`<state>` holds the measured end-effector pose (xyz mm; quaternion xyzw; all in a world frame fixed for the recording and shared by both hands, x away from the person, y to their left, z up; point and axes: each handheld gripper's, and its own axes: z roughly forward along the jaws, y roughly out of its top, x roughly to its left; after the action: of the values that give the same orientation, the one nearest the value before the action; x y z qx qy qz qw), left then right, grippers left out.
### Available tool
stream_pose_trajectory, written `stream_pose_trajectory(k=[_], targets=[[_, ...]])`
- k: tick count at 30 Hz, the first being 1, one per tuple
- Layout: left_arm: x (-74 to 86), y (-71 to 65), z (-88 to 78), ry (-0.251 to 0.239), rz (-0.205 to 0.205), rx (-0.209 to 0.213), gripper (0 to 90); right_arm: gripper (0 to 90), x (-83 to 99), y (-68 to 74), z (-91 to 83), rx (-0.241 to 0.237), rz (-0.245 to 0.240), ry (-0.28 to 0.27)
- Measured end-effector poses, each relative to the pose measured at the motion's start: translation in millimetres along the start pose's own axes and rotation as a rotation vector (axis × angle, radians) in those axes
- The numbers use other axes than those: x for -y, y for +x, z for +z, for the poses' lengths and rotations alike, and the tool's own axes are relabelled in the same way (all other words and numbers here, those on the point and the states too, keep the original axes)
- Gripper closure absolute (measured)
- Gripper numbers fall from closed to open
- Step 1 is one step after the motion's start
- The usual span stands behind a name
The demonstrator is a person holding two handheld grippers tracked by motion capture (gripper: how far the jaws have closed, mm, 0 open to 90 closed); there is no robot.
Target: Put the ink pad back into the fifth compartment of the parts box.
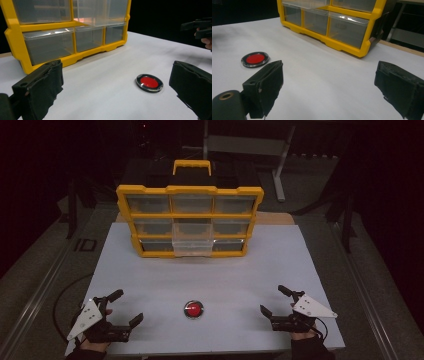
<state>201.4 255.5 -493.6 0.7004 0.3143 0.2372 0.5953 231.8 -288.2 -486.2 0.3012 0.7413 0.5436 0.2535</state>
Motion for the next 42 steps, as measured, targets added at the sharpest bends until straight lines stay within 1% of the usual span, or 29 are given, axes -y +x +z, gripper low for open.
stream_pose_trajectory(k=[6, 8, 9, 13, 18, 21, 23, 24, 27, 29, 30, 32, 37, 39, 42], targets=[[1.6, 1.1, 1.2, 0.000, -0.013, 0.004, 0.3, 8.8, -0.1, 0.5, -1.6, -0.016, 0.010, -0.006], [1.8, 1.3, 1.1, 0.001, -0.013, 0.004, 0.3, 8.8, -0.2, 0.5, -1.8, -0.031, 0.004, -0.015], [1.8, 1.3, 1.1, 0.001, -0.013, 0.004, 0.3, 8.8, -0.2, 0.5, -1.8, -0.031, 0.004, -0.015], [1.9, 2.1, 1.7, 0.005, -0.018, 0.014, 0.3, 8.7, -0.7, 3.1, -0.1, -0.040, -0.008, 0.006], [0.7, 2.0, 1.7, 0.004, -0.025, 0.017, 0.3, 8.8, -1.8, 4.8, -0.7, -0.032, -0.014, 0.004], [-0.6, 2.3, 1.6, 0.008, -0.029, 0.016, 0.3, 8.8, -1.8, 4.3, -1.4, -0.034, -0.008, -0.001], [-2.3, 2.2, 1.9, 0.018, -0.035, 0.023, 0.3, 8.8, -2.1, 3.8, -1.7, -0.035, -0.007, -0.004], [-3.6, 2.1, 1.7, 0.020, -0.038, 0.031, 0.3, 8.8, -2.2, 3.7, -1.8, -0.034, -0.006, -0.004], [-8.9, 1.9, 2.2, 0.024, -0.063, 0.052, 0.2, 8.8, -2.2, 3.5, -2.1, -0.033, -0.003, -0.006], [-11.2, 1.7, 2.5, 0.027, -0.065, 0.057, 0.2, 8.8, -2.2, 3.5, -1.9, -0.033, -0.003, -0.006], [-16.4, 1.3, 3.0, 0.025, -0.075, 0.072, 0.2, 8.8, -2.1, 3.6, -2.1, -0.033, -0.001, -0.007], [-20.9, 1.2, 3.4, 0.026, -0.086, 0.092, 0.2, 8.8, -2.7, 4.3, -2.2, -0.036, 0.000, -0.011], [-30.9, -0.1, 5.7, 0.034, -0.085, 0.125, 0.2, 8.8, -4.0, 5.0, -2.0, -0.038, -0.002, -0.015], [-34.3, -1.3, 7.2, 0.046, -0.077, 0.134, 0.2, 8.8, -4.1, 5.1, -2.0, -0.039, -0.001, -0.016], [-39.2, -3.4, 9.9, 0.045, -0.075, 0.155, 0.2, 8.8, -4.2, 4.9, -2.1, -0.039, 0.005, -0.017]])
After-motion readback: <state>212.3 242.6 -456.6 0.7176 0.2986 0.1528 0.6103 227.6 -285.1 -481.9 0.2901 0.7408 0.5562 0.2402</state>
